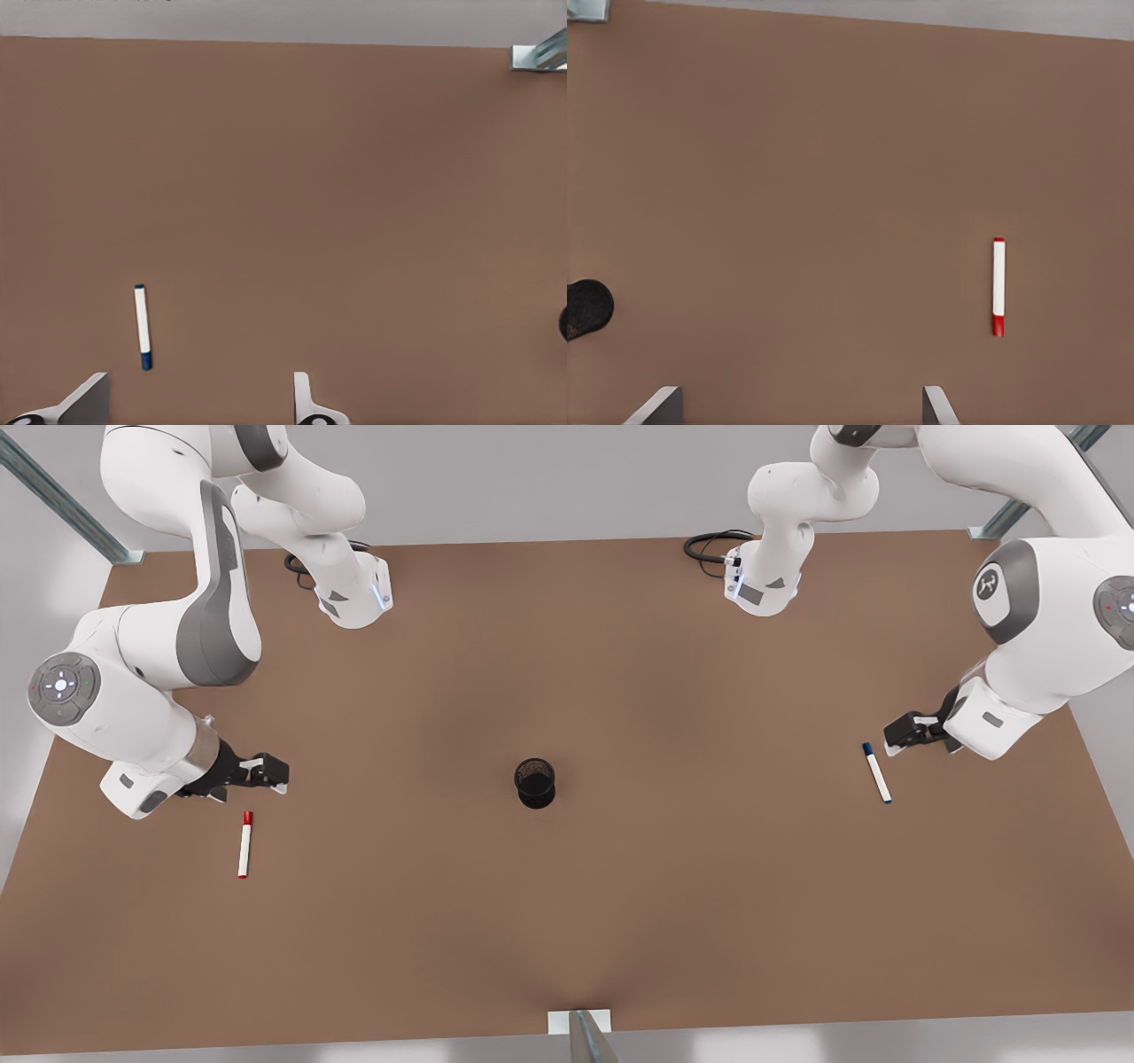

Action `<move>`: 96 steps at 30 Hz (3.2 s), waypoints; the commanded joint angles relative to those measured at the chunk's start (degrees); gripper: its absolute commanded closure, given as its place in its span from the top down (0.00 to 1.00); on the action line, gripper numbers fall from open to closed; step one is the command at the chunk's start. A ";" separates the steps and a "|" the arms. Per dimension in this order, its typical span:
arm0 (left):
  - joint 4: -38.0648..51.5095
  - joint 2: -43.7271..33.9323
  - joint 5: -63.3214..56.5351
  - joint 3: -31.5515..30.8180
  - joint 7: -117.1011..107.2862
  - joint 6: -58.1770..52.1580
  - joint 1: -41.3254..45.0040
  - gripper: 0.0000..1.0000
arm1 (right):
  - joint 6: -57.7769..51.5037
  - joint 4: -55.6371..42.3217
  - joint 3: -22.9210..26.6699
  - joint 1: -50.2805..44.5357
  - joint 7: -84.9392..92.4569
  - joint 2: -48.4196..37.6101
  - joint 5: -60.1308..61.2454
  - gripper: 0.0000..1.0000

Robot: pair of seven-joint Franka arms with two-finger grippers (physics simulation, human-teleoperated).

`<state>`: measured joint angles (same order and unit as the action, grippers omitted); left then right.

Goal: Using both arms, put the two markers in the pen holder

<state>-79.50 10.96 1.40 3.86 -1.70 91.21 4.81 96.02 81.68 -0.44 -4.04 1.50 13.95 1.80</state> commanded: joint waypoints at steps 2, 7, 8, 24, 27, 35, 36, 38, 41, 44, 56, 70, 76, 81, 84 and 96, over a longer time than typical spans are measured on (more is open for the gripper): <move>-0.05 0.03 -0.25 0.01 4.25 0.72 -0.15 1.00 | 0.49 -0.03 0.00 0.00 0.61 -0.06 0.04 1.00; -2.76 6.97 -0.17 0.18 -1.73 8.79 -1.82 1.00 | 0.49 -0.56 0.00 -0.18 0.43 -0.06 -0.48 1.00; -8.37 6.62 0.88 0.18 -1.82 15.28 -2.97 1.00 | 0.40 -0.56 -0.09 -0.35 0.25 -0.15 -0.66 1.00; -39.15 8.82 -2.72 0.62 21.64 52.30 -13.51 1.00 | -0.48 -2.05 0.27 0.00 0.52 0.64 -0.57 1.00; -39.42 11.01 -2.72 2.38 22.70 53.01 -13.51 1.00 | -0.48 -2.05 0.27 0.00 0.61 0.64 -0.57 1.00; -39.68 17.08 -2.36 2.38 22.62 58.55 -16.15 0.98 | -0.48 -2.05 0.27 0.09 0.69 0.64 -0.48 1.00; -39.68 17.26 -2.19 2.38 22.53 58.81 -16.15 0.89 | -0.48 -2.05 0.27 0.09 0.69 0.64 -0.57 1.00; -39.68 17.34 -0.52 2.29 22.00 58.81 -16.94 0.70 | -0.48 -2.05 0.27 0.09 0.69 0.73 -0.48 1.00; -39.60 17.43 0.36 2.29 22.00 58.81 -16.94 0.70 | -0.48 -2.14 0.27 0.09 0.69 0.73 -0.48 1.00; -39.68 18.48 0.45 2.29 22.00 59.17 -16.94 0.70 | -0.48 -2.14 0.27 0.09 0.69 0.73 -0.48 1.00; -39.68 18.93 2.65 2.11 21.56 59.43 -16.85 0.50 | 0.22 -2.05 0.27 0.00 -0.10 2.13 -0.66 1.00; -39.60 19.72 2.73 2.11 20.59 59.87 -16.50 0.34 | 30.19 -2.05 0.53 18.19 23.45 29.47 3.56 1.00; -39.77 19.89 2.65 2.11 20.51 59.87 -16.85 0.33 | 30.45 6.38 0.44 18.89 23.46 28.06 -0.40 1.00; -39.77 20.16 2.65 2.11 20.51 59.87 -16.77 0.30 | 36.43 10.52 0.09 18.19 23.54 28.06 -3.03 1.00; -39.77 20.25 2.65 2.11 20.51 59.87 -16.77 0.28 | 37.84 10.52 0.09 18.19 23.46 29.46 -5.32 0.99; -34.24 15.06 2.73 1.41 25.07 50.82 -16.59 0.21 | 40.48 12.45 0.09 18.72 23.54 29.47 -5.32 0.49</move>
<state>-115.03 26.58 3.55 5.12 17.98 148.56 -11.83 135.65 94.16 -0.35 14.69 20.76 43.48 -3.53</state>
